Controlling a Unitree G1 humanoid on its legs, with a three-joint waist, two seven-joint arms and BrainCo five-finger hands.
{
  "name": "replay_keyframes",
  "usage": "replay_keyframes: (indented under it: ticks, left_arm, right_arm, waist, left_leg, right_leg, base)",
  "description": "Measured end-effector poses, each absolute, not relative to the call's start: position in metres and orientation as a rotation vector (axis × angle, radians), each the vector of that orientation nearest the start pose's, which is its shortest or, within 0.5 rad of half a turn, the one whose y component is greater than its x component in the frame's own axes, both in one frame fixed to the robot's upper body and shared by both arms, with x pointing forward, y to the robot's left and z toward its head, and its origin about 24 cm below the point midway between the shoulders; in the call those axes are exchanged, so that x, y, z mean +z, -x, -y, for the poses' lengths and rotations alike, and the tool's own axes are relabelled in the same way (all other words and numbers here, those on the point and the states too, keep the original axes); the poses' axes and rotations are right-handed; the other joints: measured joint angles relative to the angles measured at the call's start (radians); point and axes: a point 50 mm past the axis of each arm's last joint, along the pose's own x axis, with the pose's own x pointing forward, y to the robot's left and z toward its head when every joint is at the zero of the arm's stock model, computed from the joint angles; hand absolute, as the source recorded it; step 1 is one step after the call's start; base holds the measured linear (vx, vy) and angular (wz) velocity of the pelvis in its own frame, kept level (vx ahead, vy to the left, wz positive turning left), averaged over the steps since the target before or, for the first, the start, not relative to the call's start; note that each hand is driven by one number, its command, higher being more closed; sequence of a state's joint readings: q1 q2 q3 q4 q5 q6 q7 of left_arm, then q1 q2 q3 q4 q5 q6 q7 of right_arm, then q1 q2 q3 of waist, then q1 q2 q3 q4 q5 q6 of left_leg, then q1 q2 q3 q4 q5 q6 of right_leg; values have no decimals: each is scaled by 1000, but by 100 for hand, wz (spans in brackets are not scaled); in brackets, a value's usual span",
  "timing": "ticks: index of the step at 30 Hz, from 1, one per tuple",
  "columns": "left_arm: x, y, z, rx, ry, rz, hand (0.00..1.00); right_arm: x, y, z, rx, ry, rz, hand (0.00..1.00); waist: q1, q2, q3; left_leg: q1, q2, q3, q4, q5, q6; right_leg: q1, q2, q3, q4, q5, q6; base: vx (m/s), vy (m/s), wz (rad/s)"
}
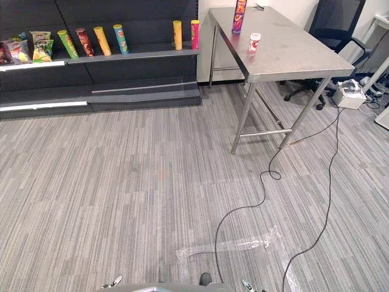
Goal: Put the gum and the chips on the shelf.
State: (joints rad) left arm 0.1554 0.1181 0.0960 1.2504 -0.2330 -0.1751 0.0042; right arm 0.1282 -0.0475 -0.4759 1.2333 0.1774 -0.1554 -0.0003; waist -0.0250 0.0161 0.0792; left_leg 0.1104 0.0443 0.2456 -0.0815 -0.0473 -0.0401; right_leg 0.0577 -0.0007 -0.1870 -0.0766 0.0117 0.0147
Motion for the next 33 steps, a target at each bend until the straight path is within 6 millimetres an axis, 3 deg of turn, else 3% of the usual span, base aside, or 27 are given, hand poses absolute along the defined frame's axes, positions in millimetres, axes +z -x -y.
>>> replay_keyframes:
  ticks: [9,33]
  left_arm:
    - [-171,-36,-212,376,138,-1178,0]
    - [-171,-36,-211,368,132,-1178,0]
  right_arm:
    - [-169,-53,215,-628,-370,-1075,0]
    - [-169,-54,215,-642,-395,-1056,0]
  waist:
    - [0,0,18]
    - [0,4,19]
  left_leg:
    - [16,0,30,-6,-14,-21]
    - [19,16,55,-7,-16,-19]
  right_leg:
    - [17,0,6,-20,-9,17]
    - [18,17,22,-27,-8,16]
  base:
    - [-8,-11,-4]
    - [-13,-18,-2]
